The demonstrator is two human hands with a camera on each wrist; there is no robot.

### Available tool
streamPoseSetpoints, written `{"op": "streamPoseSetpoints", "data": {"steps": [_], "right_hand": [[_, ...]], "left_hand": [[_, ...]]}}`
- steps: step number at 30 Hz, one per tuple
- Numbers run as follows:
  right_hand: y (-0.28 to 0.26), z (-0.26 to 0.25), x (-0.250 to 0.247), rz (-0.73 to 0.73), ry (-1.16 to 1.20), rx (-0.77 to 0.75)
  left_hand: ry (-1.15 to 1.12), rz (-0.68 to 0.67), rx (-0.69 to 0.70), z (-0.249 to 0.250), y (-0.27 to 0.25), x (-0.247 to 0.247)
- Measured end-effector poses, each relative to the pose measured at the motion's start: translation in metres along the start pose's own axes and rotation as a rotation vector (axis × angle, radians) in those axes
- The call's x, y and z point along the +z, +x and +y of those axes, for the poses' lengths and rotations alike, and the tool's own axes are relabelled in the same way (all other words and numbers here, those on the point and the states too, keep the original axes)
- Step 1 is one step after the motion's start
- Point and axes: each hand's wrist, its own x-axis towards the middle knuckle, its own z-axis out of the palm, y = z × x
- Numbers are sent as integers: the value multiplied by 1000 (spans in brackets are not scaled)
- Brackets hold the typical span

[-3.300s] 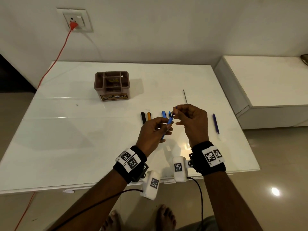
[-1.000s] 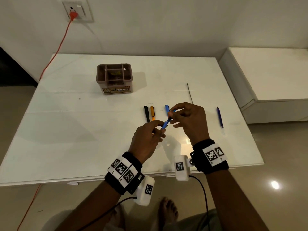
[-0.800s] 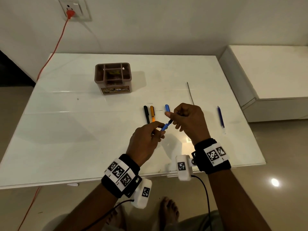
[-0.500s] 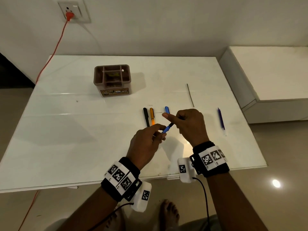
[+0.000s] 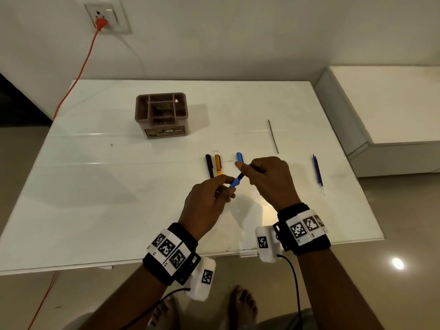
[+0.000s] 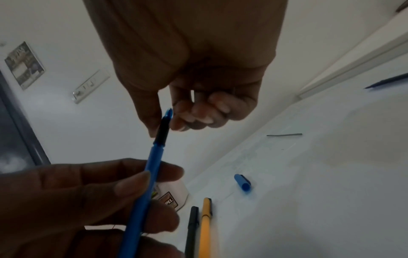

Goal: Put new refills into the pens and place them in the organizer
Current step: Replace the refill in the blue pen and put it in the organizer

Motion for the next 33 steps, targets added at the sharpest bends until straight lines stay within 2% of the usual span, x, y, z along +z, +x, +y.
{"op": "streamPoseSetpoints", "data": {"steps": [3, 7, 13, 15, 20, 22, 27, 30, 33], "right_hand": [[-1, -2, -1, 8, 23, 43], [2, -5, -5, -114, 238, -2], [4, 0, 6, 19, 76, -6], [3, -1, 6, 11, 62, -7], [1, -11, -3, -95, 230, -67], [2, -11, -1, -63, 206, -100], [2, -6, 8, 55, 69, -72], [0, -12, 4, 53, 120, -98], [-1, -16, -1, -16, 204, -122]], "left_hand": [[68, 18, 6, -2, 1, -2], [64, 17, 6, -2, 1, -3], [-9, -15, 6, -1, 0, -2], [-47, -30, -7, 0, 0, -3], [-144, -41, -15, 2, 2, -8], [-141, -52, -4, 1, 3, -8], [-123, -73, 3, 0, 2, -5], [-117, -59, 6, -1, 3, -6], [-107, -43, 15, -2, 4, -9]]}}
